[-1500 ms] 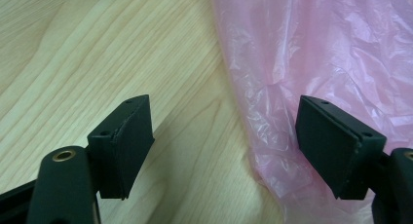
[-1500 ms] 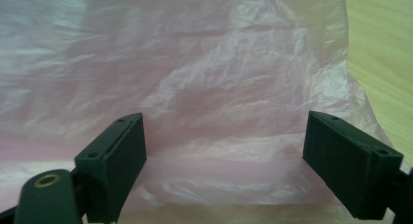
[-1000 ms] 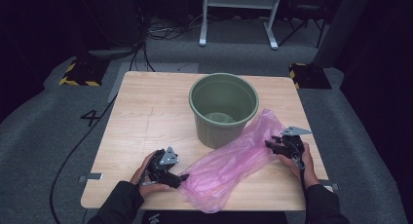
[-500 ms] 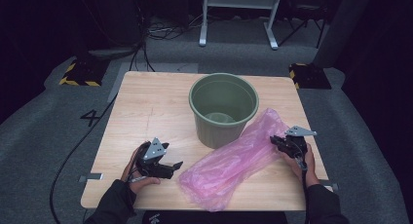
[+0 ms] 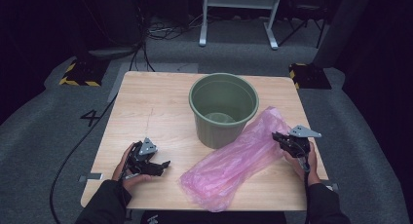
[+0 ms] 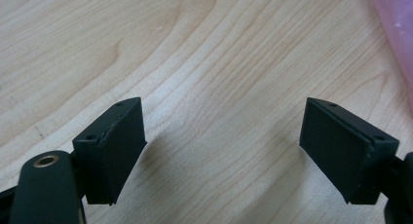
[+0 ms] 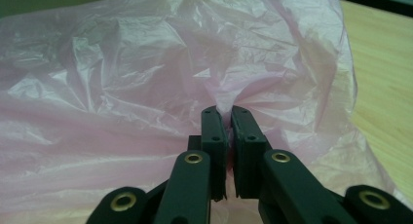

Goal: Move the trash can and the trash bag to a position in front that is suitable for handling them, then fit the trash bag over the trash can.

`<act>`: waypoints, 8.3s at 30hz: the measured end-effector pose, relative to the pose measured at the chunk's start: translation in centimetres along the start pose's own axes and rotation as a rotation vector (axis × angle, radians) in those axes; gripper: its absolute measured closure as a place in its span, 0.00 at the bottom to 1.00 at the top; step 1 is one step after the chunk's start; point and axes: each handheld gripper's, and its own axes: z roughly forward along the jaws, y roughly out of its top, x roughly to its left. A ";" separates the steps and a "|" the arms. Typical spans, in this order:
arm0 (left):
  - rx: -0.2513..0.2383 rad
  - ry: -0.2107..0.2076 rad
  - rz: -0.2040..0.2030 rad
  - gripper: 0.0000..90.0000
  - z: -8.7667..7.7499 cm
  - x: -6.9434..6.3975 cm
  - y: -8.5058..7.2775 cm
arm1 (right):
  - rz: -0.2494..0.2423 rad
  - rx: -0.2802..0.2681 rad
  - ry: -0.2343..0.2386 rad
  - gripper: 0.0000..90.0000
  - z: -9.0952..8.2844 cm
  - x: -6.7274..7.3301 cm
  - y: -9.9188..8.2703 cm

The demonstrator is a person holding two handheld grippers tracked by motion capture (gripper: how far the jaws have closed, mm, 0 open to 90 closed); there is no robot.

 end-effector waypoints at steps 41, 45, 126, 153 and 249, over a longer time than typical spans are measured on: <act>0.014 0.022 -0.034 0.16 0.0 -0.3 -0.3 | -0.041 -0.137 -0.004 0.98 -1.2 0.4 2.8; 0.026 0.023 -0.045 0.17 0.2 -0.5 0.2 | -0.040 -0.144 -0.010 0.98 -1.5 0.3 2.9; 0.062 -0.120 0.329 0.87 9.4 -14.5 14.2 | -0.300 -0.355 0.148 0.98 -6.4 5.5 10.3; -0.385 0.032 0.187 1.00 1.4 -11.5 13.7 | -0.319 -0.373 0.245 0.88 -8.9 6.7 8.2; -0.438 -0.118 0.295 0.99 -1.6 -9.0 11.6 | -0.374 -0.174 0.354 1.00 1.0 7.1 20.9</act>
